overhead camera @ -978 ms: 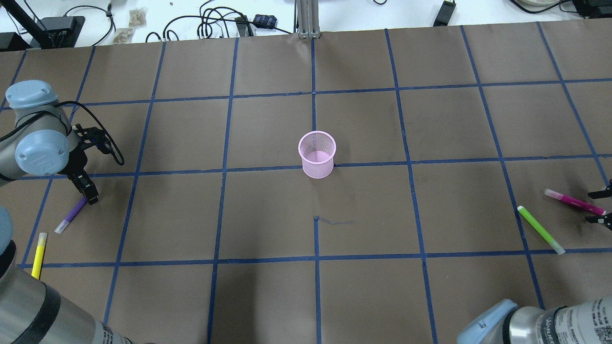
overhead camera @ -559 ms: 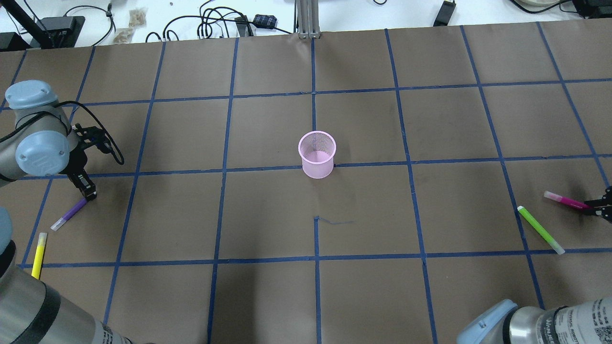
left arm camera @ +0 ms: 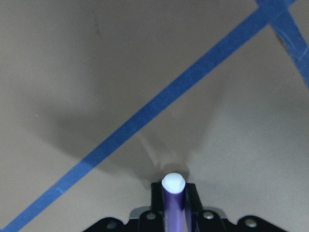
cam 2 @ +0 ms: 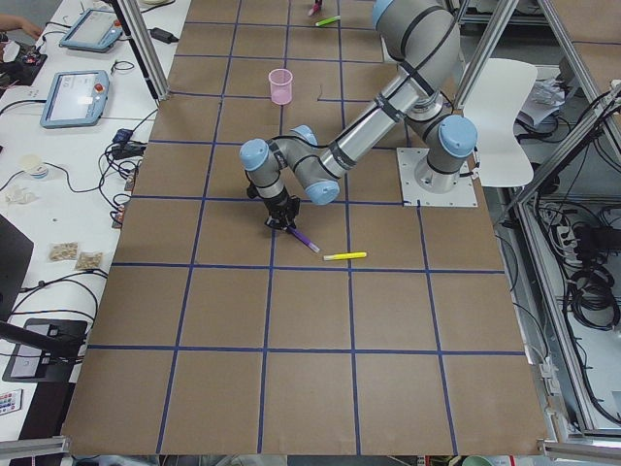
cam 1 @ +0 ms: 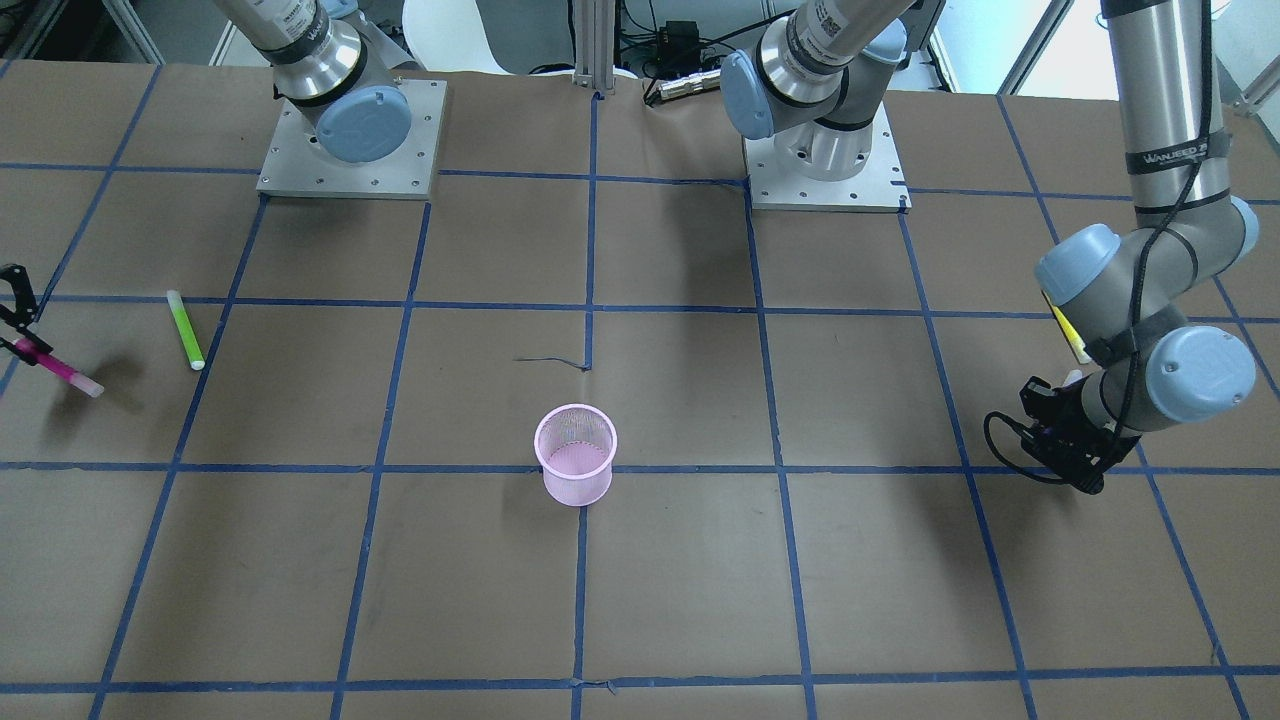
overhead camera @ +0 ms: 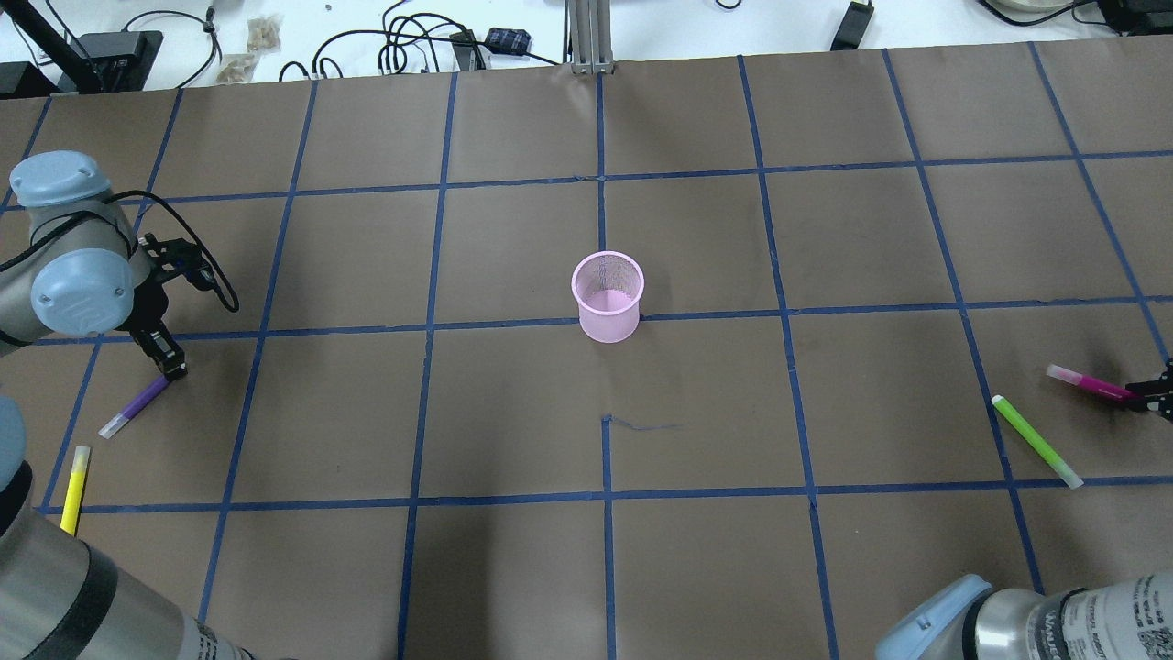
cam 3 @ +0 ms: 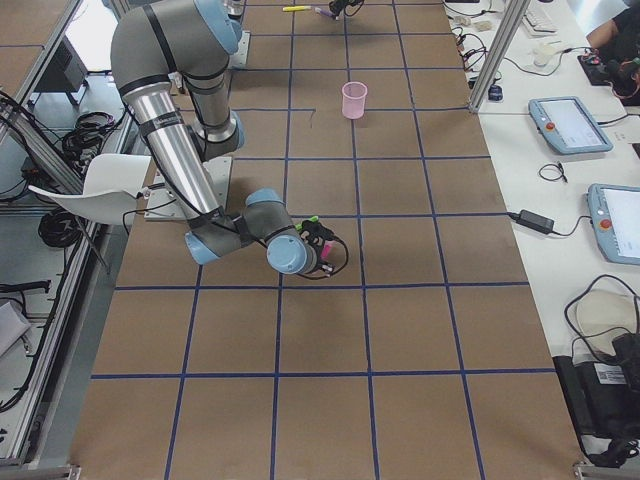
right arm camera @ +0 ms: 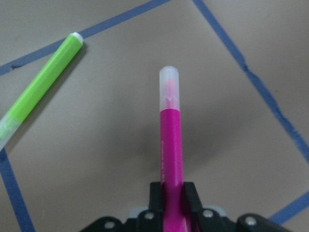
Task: Insert purple and pink pens into pink cup
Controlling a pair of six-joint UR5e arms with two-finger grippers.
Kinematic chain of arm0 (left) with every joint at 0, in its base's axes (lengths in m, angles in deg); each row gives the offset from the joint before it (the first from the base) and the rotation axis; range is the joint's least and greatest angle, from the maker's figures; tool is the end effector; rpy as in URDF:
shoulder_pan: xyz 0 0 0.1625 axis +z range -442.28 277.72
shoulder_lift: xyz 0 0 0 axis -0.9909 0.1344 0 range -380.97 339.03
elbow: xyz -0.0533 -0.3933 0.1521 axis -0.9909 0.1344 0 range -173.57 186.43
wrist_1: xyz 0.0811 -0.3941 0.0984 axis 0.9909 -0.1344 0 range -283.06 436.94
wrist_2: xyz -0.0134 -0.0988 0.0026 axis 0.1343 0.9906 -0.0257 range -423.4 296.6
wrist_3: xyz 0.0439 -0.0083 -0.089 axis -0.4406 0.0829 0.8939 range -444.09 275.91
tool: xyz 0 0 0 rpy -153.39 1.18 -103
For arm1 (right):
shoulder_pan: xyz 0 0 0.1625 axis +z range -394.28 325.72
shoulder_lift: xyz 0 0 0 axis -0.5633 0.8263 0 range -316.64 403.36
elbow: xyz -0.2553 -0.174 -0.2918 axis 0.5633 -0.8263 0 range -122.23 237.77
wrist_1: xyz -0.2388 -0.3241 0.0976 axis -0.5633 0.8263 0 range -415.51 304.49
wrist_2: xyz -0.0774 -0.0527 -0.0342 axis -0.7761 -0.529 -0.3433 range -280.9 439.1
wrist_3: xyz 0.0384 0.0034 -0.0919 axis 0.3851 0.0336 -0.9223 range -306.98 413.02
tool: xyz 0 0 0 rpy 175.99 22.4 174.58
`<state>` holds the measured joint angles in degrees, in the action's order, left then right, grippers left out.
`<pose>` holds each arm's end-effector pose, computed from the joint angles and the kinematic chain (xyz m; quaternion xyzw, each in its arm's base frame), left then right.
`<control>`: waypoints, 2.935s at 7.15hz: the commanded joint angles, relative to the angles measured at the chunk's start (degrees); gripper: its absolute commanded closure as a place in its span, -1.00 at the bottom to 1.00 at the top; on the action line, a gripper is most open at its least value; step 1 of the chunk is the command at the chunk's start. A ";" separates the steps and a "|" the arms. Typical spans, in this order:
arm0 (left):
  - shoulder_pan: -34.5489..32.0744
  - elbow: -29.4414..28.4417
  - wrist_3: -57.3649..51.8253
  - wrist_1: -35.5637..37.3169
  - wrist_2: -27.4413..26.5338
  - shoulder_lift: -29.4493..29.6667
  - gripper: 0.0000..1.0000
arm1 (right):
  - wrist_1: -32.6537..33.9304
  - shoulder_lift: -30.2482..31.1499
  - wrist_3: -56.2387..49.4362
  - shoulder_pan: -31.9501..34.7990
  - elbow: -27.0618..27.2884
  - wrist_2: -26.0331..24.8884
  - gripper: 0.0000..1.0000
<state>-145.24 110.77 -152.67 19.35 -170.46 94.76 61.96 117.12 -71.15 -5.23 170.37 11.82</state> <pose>0.1667 -0.5558 0.1853 0.3592 0.9191 0.1540 0.0505 -0.3572 -0.3948 0.2148 -0.4948 0.8410 -0.2001 0.0882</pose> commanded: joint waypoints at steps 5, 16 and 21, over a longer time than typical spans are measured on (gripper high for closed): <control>-4.27 -0.18 4.94 -6.19 6.13 -8.04 1.00 | -11.73 22.03 43.31 32.57 -4.94 -7.84 0.89; -4.45 0.43 10.48 -14.22 27.61 -17.81 1.00 | -15.52 -1.67 107.66 85.03 -22.77 -35.55 0.81; -7.61 0.08 15.58 -14.31 28.31 -18.78 1.00 | -9.10 -5.03 108.71 86.18 -22.86 -34.68 -0.99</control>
<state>-152.56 110.89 -137.49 5.05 -142.12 76.11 52.25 112.15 37.30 80.97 147.61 -23.03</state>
